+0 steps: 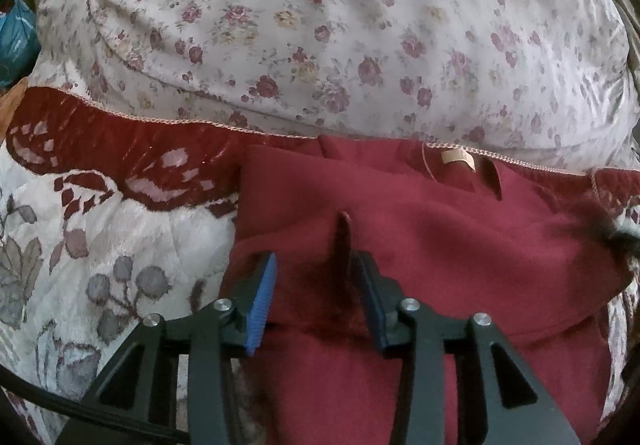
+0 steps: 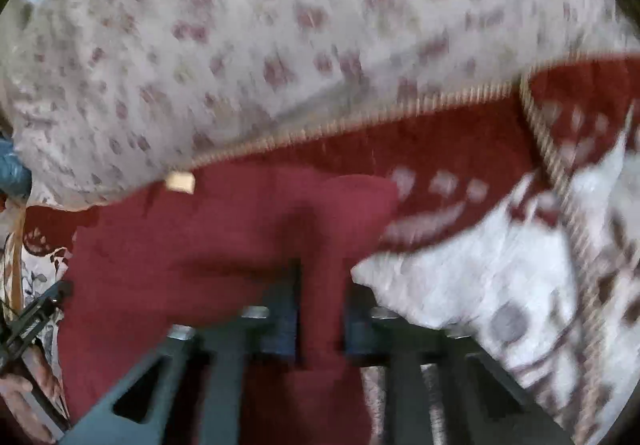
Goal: Fold small clothes
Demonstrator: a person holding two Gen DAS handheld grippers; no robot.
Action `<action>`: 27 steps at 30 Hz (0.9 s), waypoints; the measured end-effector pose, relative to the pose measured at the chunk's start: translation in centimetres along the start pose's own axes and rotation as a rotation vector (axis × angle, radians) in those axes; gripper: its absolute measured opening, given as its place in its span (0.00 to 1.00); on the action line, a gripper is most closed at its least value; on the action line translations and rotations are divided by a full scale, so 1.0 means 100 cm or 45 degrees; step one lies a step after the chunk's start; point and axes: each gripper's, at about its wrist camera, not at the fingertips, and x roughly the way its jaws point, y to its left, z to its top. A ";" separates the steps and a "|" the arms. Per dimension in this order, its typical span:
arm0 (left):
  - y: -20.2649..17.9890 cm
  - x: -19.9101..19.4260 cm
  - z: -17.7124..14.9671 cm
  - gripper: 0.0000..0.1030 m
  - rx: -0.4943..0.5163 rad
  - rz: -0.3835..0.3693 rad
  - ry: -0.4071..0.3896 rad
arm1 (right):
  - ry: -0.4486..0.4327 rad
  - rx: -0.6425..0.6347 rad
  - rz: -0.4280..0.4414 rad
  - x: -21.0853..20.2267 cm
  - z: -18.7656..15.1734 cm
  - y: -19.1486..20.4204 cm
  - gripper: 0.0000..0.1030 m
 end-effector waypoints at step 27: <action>-0.004 0.010 0.001 0.69 -0.004 0.081 0.017 | 0.118 -0.064 -0.079 0.009 -0.031 0.025 0.51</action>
